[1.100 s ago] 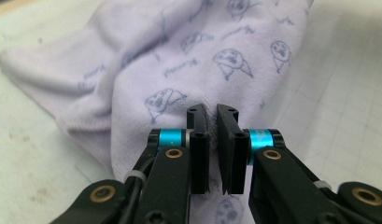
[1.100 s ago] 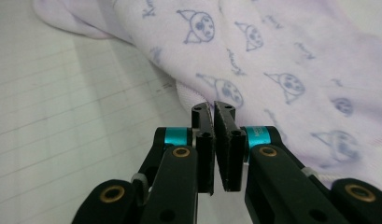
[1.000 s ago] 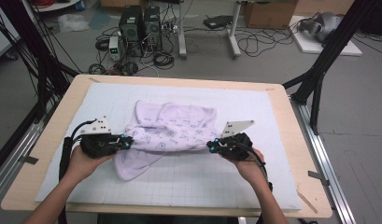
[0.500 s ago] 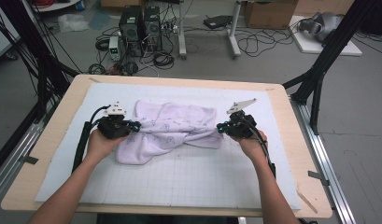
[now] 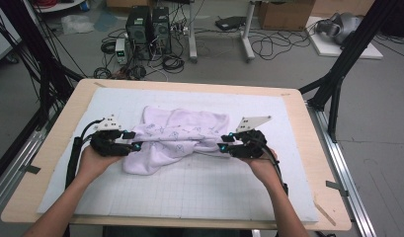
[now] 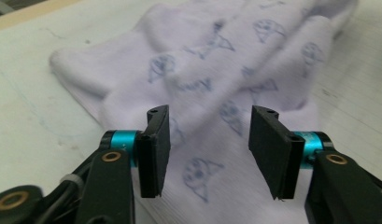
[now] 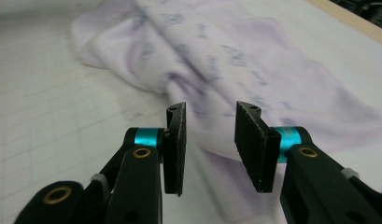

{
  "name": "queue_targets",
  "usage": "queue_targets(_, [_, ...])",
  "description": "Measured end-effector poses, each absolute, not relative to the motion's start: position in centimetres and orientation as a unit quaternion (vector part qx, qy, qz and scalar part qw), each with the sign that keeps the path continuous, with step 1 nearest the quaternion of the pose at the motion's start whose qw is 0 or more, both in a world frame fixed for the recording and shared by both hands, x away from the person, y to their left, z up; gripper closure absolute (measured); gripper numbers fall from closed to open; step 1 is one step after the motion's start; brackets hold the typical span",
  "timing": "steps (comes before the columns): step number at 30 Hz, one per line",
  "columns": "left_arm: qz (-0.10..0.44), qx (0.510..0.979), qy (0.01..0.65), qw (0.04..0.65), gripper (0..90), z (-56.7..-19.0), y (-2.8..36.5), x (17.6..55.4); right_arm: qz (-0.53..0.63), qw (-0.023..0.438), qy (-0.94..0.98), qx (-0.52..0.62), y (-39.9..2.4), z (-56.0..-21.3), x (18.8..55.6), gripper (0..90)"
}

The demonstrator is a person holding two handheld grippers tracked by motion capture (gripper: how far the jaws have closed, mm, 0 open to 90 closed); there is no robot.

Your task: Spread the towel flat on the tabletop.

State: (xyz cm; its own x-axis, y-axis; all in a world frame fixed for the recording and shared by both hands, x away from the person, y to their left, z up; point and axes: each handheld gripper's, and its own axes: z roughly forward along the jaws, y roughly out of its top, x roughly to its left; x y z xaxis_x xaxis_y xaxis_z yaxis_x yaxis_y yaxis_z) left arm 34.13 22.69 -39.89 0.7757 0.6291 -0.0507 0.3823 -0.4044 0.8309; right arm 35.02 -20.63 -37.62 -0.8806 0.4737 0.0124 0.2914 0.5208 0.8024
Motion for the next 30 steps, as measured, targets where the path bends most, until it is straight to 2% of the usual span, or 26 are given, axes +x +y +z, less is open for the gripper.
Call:
queue_targets(6, [0.108, 0.852, 0.291, 0.422, 48.4, -42.6, 21.5, 33.3, 0.409, 0.106, 0.884, 0.200, -17.6, -39.8, 35.1, 55.4])
queue_targets(11, [0.105, 0.868, 0.282, 0.395, 62.2, -44.3, 20.3, 33.9, 0.393, 0.125, 0.891, 0.189, -15.3, -41.0, 35.8, 56.1])
queue_targets(13, [0.111, 0.868, 0.278, 0.397, 73.1, -44.3, 20.0, 34.0, 0.383, 0.125, 0.896, 0.189, -14.6, -41.5, 36.2, 60.8])
queue_targets(14, [0.111, 0.868, 0.278, 0.397, 79.6, -44.3, 20.0, 34.0, 0.376, 0.126, 0.899, 0.184, -14.3, -41.8, 36.3, 67.0])
queue_targets(15, [0.110, 0.866, 0.281, 0.398, 79.6, -44.3, 20.0, 34.0, 0.376, 0.126, 0.899, 0.184, -14.3, -41.8, 36.3, 67.0])
queue_targets(16, [0.106, 0.870, 0.278, 0.393, 87.3, -44.1, 20.0, 33.9, 0.363, 0.117, 0.908, 0.177, -14.0, -42.2, 36.5, 79.6])
queue_targets(19, [0.104, 0.870, 0.275, 0.397, 88.4, -43.4, 20.4, 33.4, 0.371, 0.098, 0.908, 0.169, -14.4, -41.8, 36.4, 85.5])
queue_targets(24, [0.115, 0.861, 0.264, 0.419, 88.5, -41.4, 21.2, 32.3, 0.400, 0.094, 0.897, 0.167, -16.4, -39.7, 35.4, 86.2])
queue_targets(30, [0.140, 0.840, 0.253, 0.459, 88.6, -37.1, 22.2, 30.6, 0.415, 0.103, 0.892, 0.149, -19.4, -36.6, 33.3, 86.3])
